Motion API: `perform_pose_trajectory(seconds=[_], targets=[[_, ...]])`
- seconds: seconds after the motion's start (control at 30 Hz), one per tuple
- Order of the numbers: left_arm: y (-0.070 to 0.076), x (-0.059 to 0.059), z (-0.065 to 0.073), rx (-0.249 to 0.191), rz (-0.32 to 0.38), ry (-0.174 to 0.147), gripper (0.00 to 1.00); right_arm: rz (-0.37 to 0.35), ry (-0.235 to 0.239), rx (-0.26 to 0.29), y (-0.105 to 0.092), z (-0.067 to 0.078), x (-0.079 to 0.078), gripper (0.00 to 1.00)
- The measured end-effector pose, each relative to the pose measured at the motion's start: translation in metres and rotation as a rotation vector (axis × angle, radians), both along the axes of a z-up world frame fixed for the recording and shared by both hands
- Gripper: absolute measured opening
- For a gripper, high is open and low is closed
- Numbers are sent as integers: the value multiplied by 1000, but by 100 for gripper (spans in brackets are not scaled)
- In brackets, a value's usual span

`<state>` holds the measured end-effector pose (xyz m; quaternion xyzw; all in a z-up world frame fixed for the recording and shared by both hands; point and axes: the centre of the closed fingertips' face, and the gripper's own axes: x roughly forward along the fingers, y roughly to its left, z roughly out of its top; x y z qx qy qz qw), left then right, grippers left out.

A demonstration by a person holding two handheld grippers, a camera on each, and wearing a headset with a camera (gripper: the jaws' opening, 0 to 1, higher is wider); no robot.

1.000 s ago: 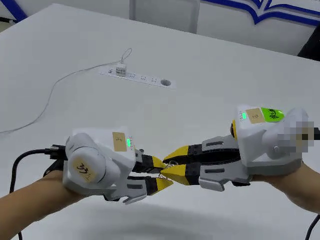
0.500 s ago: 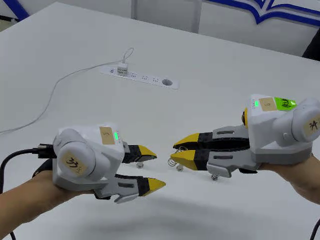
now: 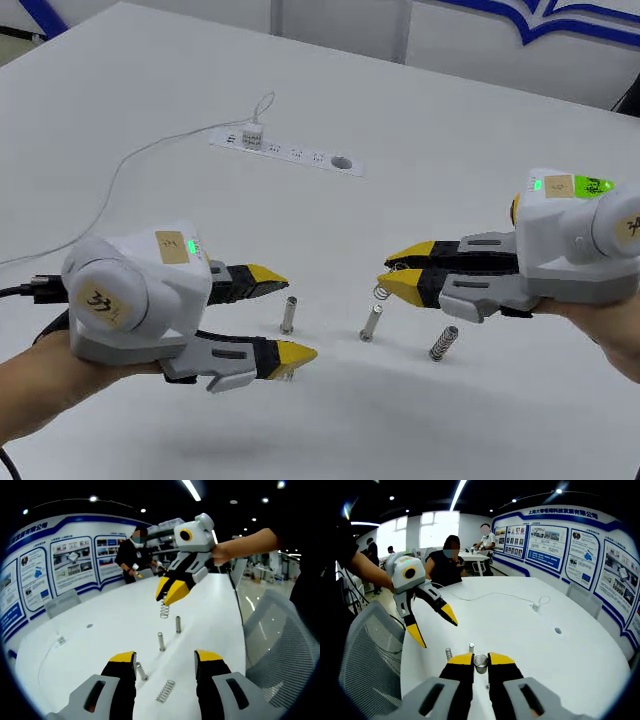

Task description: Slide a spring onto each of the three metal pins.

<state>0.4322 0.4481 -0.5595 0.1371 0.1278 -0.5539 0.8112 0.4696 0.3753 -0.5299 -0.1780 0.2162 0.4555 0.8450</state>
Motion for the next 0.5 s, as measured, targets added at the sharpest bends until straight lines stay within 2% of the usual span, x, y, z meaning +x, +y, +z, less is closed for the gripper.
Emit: perform_pose_trajectory(seconds=[0.17, 0.3, 0.5], targets=[[9, 1, -3, 5, 15, 10, 48, -36, 27, -22, -7, -13, 10, 11], [13, 0, -2, -12, 24, 41, 51, -68, 58, -31, -10, -25, 17, 11], [18, -5, -4, -16, 27, 62, 57, -116, 93, -37, -15, -39, 24, 11]])
